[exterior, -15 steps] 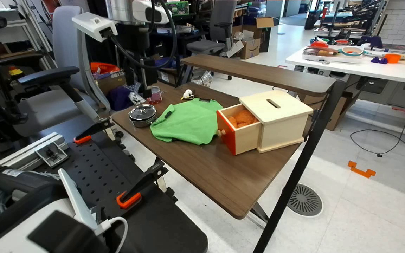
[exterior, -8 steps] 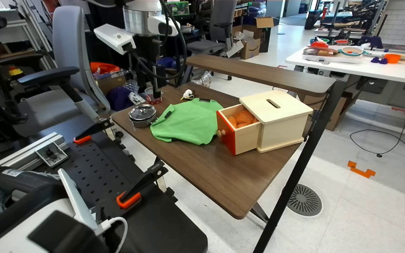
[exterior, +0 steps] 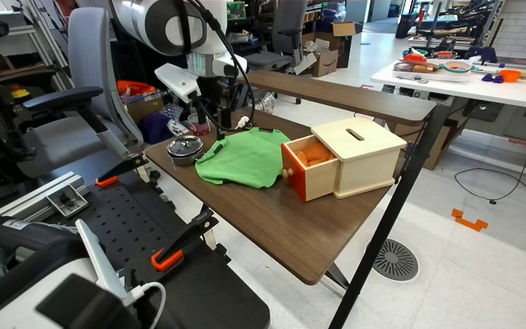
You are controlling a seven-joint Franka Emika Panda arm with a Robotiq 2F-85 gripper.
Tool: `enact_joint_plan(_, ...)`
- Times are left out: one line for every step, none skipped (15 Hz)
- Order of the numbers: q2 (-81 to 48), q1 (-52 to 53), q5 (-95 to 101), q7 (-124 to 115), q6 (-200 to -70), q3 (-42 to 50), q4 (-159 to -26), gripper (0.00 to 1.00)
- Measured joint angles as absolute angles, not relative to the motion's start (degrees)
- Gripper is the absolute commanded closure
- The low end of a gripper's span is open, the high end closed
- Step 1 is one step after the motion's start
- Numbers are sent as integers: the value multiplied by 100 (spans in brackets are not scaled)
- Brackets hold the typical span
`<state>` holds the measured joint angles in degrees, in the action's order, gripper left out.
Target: Fold the green towel, then move it to the right
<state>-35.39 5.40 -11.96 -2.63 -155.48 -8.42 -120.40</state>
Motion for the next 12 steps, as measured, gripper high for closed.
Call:
enact_joint_plan(-3725,538,-1195,-275,-15549,-842,-11880,0)
enact_joint_plan(-3890,538,-1195,-282,-15549,-842,-11741,0)
enact_joint_plan(-4055,541,-1190,-282,-15549,-842,-11607,0)
enact_joint_plan(-4190,546,-1188,-282,-15549,-845,-11502,0)
enact_joint_plan(-4317,558,-1187,-282,-15549,-850,-11399,0)
enact_joint_plan(-4434,582,-1187,-282,-15549,-852,-11296,0)
enact_joint_plan(-4542,614,-1187,-285,-15549,-853,-11197,25)
enact_joint_plan(-4639,650,-1186,-290,-15549,-855,-11105,28)
enact_joint_plan(-4735,683,-1184,-292,-15549,-862,-11018,34)
enact_joint_plan(-4817,712,-1181,-293,-15549,-874,-10939,42)
enact_joint_plan(-4873,737,-1178,-293,-15549,-880,-10877,51)
enact_joint_plan(-4901,754,-1177,-293,-15549,-890,-10829,58)
